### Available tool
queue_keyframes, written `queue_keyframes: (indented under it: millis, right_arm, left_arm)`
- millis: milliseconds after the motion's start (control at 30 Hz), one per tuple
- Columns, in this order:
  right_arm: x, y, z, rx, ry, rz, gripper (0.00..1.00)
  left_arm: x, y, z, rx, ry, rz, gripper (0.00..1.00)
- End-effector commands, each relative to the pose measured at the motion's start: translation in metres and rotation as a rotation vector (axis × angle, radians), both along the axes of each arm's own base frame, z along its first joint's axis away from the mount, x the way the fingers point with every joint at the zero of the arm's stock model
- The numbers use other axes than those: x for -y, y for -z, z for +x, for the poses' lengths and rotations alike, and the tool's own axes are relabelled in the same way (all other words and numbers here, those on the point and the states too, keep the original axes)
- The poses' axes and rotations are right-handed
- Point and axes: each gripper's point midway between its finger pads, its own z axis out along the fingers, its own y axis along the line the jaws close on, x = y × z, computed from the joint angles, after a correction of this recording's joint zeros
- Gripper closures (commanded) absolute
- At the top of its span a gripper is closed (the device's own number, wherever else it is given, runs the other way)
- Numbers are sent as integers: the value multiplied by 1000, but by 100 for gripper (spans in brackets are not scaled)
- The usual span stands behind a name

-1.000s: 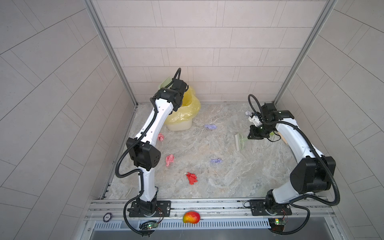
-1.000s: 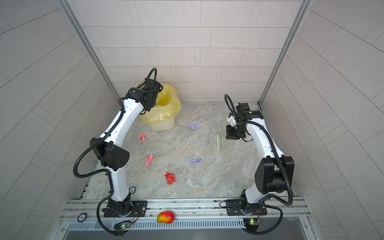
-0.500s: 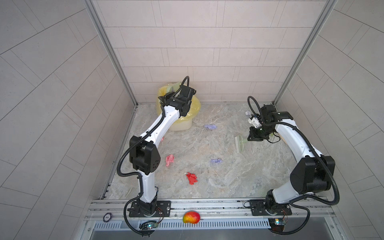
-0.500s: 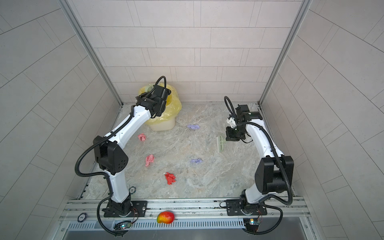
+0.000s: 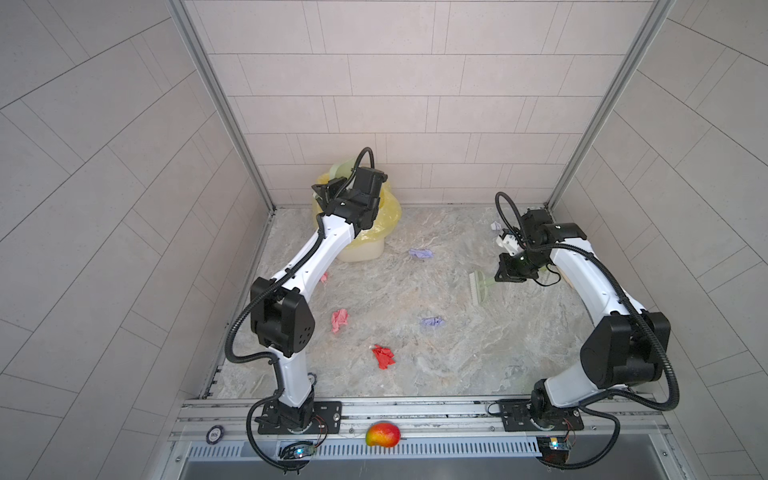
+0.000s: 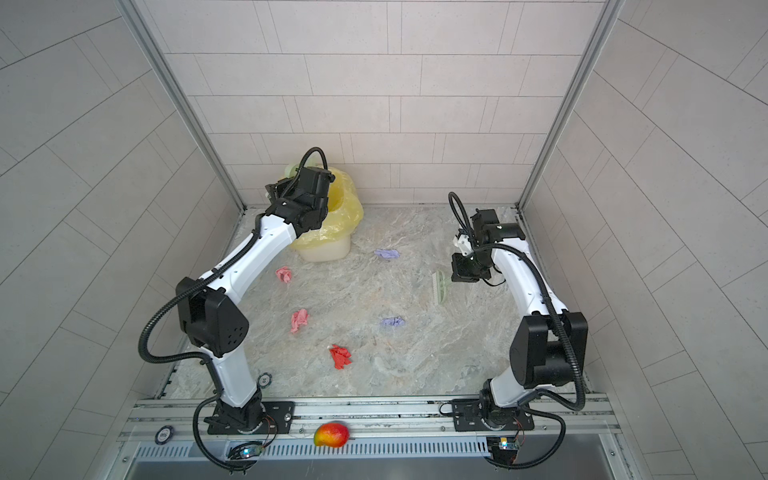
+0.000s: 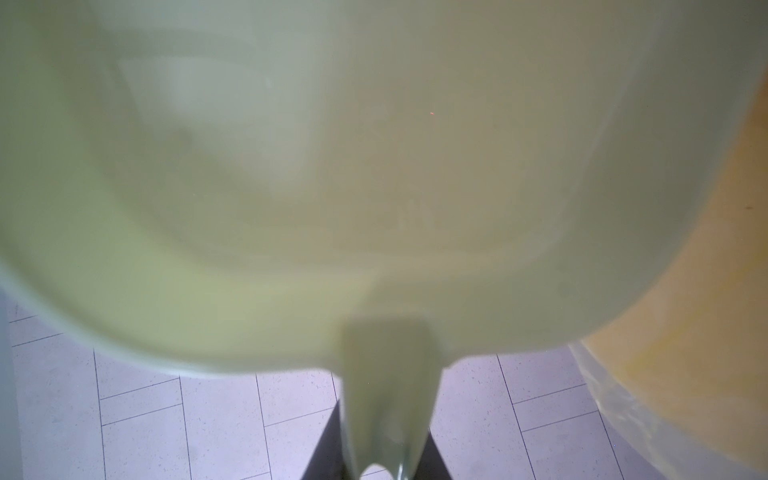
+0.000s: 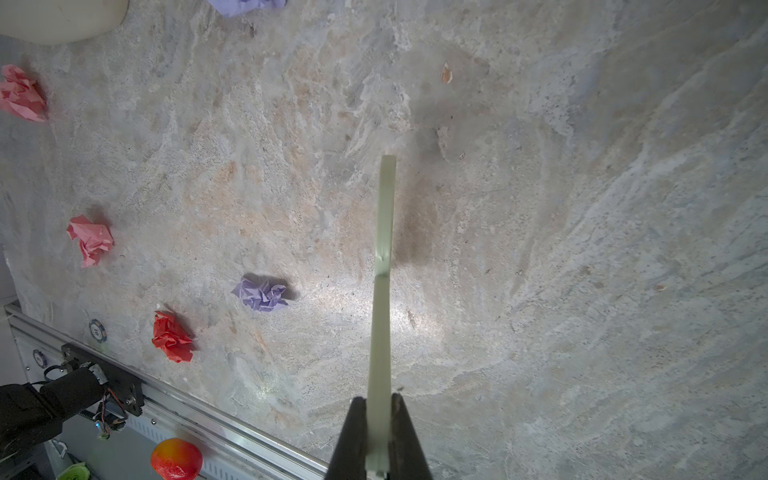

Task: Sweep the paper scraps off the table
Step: 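Tip the green dustpan over the yellow bin with the left gripper, then carry the empty dustpan toward the pink scrap while the right gripper moves the brush there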

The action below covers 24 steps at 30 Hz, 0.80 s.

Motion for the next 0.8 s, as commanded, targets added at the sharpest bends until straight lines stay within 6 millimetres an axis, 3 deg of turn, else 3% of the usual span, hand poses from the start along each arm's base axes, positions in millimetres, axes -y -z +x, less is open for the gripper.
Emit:
queue_keyframes:
  millis: [0,333,533,767]
  right_arm:
    - [0,-8,-5,32,-5,5,100]
    - [0,-14,-2,62,9,6,100]
    - [5,-22,-3,97,35,-17,100]
    - [16,-37,-4,116,43,-83,100]
  left_arm:
    - [-4,-24,-12,94,-4,-63,100]
    - [5,-36,-35,214,63,-399,100]
    - [42,-32,-52,209,170,-683,100]
    - [98,-7,-66,105,254,-894,100]
